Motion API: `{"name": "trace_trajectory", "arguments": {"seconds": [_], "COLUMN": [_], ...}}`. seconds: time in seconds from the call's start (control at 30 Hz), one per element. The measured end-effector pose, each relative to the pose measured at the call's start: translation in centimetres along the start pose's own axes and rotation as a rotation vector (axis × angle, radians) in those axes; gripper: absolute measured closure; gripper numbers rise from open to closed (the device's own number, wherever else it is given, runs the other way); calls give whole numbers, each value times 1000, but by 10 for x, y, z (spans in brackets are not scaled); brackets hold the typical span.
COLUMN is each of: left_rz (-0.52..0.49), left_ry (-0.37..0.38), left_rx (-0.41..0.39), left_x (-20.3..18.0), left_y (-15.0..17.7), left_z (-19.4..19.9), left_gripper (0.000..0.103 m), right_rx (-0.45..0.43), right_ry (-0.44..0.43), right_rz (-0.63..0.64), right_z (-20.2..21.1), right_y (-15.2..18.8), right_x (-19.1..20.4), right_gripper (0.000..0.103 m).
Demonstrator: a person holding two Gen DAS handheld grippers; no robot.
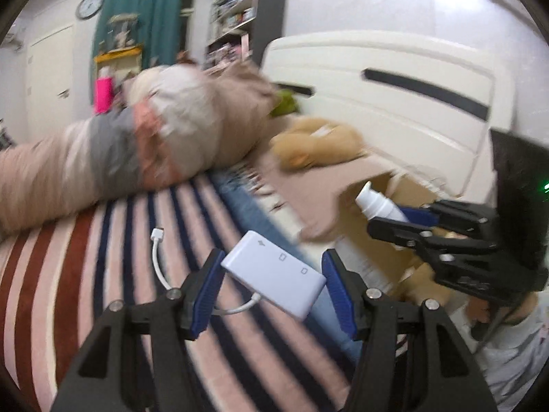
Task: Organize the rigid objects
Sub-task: 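Drop the card reader and small bottle into the box with both grippers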
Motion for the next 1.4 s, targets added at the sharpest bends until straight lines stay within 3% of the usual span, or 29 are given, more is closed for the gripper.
{"name": "trace_trajectory", "arguments": {"seconds": [0.2, 0.5, 0.57, 0.67, 0.87, 1.03, 1.2, 1.4], "left_rz": [-85, -159, -169, -175, -198, -223, -266, -268], "left_ry": [114, 188, 189, 196, 214, 282, 282, 270], "left_rx": [-11, 86, 106, 135, 179, 270, 356, 383], "left_x": [-60, -127, -135, -142, -152, -172, -188, -190], "left_y": [-46, -66, -67, -65, -59, -55, -42, -37], "left_z": [-25, -86, -95, -105, -115, -134, -154, -161], "left_gripper": [48, 48, 48, 48, 48, 48, 48, 48], "right_rx": [15, 198, 218, 217, 149, 127, 123, 132], "right_ry": [233, 363, 363, 370, 342, 352, 364, 363], "right_rz": [-78, -109, -115, -121, -146, -154, -157, -152], "right_z": [30, 4, -2, 1, 23, 36, 44, 45], "right_y": [11, 39, 43, 50, 58, 64, 70, 74], "right_x": [-77, -149, -158, -162, -160, -157, -158, -159], "right_gripper": [83, 83, 82, 71, 71, 69, 65, 64]}}
Point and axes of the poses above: each gripper's, at about its wrist camera, not at the fingertips, and z roughly against the way its jaws point, x to its left, y to its underside, the point moved 2 cm from there along -z, roughly the way its jaws point, and after that the axes turned 1 degree about -y, right-handed, at the moved point
